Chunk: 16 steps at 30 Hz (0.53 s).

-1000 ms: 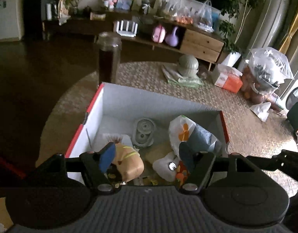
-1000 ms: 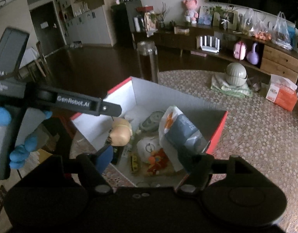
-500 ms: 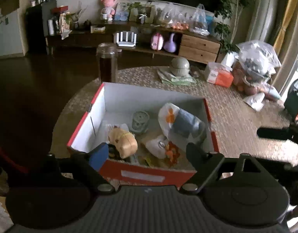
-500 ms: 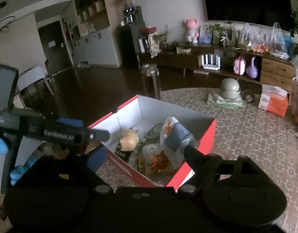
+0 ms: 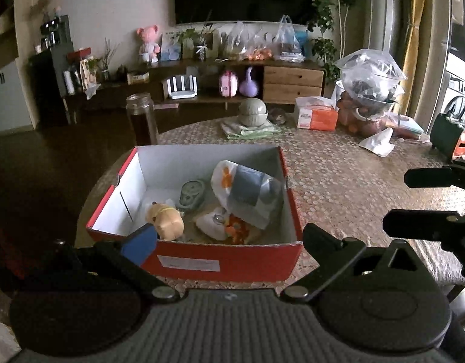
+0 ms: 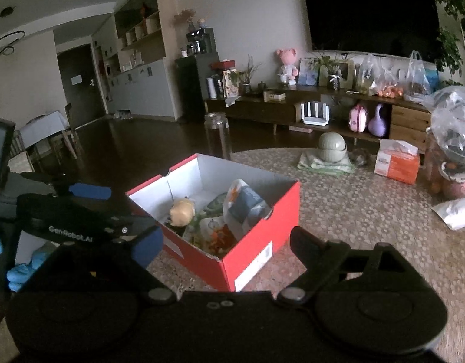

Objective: Organize objects

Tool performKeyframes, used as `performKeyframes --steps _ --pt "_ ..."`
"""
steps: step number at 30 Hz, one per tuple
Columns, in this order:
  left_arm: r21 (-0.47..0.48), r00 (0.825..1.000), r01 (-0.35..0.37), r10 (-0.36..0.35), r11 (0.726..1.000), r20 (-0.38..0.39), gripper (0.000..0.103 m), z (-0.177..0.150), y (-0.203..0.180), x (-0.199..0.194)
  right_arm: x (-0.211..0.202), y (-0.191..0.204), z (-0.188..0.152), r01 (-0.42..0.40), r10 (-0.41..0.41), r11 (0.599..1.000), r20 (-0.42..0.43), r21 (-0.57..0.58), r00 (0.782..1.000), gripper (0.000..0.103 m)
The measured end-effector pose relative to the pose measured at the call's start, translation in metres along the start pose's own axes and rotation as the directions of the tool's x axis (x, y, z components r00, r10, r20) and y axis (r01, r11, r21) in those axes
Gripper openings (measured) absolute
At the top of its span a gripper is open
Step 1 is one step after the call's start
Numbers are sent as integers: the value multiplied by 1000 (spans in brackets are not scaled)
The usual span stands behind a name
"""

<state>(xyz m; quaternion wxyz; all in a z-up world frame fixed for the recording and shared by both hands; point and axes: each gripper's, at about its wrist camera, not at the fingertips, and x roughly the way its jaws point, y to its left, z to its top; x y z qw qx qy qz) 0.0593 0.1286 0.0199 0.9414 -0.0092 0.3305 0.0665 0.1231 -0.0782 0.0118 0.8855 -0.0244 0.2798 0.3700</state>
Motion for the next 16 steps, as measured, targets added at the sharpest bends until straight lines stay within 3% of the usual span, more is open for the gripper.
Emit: performKeyframes --steps 16 --pt "-27 999 -28 27 999 -31 103 -11 -12 -1 -9 -22 -17 5 -5 999 -3 53 1000 91"
